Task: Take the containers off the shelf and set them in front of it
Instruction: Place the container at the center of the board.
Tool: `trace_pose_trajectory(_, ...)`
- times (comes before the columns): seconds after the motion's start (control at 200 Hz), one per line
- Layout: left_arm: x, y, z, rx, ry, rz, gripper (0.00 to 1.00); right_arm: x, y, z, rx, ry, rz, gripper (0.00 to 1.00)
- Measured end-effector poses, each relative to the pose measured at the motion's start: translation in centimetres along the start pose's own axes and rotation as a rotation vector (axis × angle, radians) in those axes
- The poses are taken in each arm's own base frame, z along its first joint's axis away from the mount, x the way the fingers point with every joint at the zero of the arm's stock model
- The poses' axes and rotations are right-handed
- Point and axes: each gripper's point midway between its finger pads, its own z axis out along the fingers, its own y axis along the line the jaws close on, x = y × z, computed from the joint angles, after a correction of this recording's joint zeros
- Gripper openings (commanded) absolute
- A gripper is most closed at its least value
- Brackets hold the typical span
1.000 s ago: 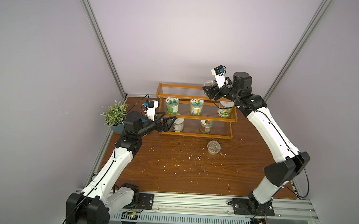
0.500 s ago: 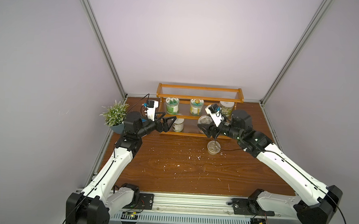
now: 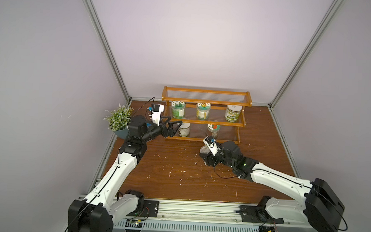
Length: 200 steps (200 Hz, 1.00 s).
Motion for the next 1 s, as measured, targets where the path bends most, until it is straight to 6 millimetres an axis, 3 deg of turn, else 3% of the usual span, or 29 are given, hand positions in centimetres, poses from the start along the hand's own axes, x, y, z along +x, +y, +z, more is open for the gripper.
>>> trace_pose_trajectory(0.11, 0.0, 0.0, 0.0, 0.000, 0.001, -0.001, 0.99, 1.5, -0.5, 1.2, 0.027, 0.009, -0.012, 0.70)
trace_pose_trajectory(0.515, 0.2, 0.2, 0.2, -0.003, 0.007, -0.009, 0.99, 3.4, -0.9, 4.9, 0.038, 0.018, -0.020, 0.71)
trace_pose_trajectory(1.001, 0.6, 0.5, 0.4, -0.006, 0.019, -0.018, 1.00, 3.5, -1.0, 6.2, 0.041, -0.004, -0.039, 0.81)
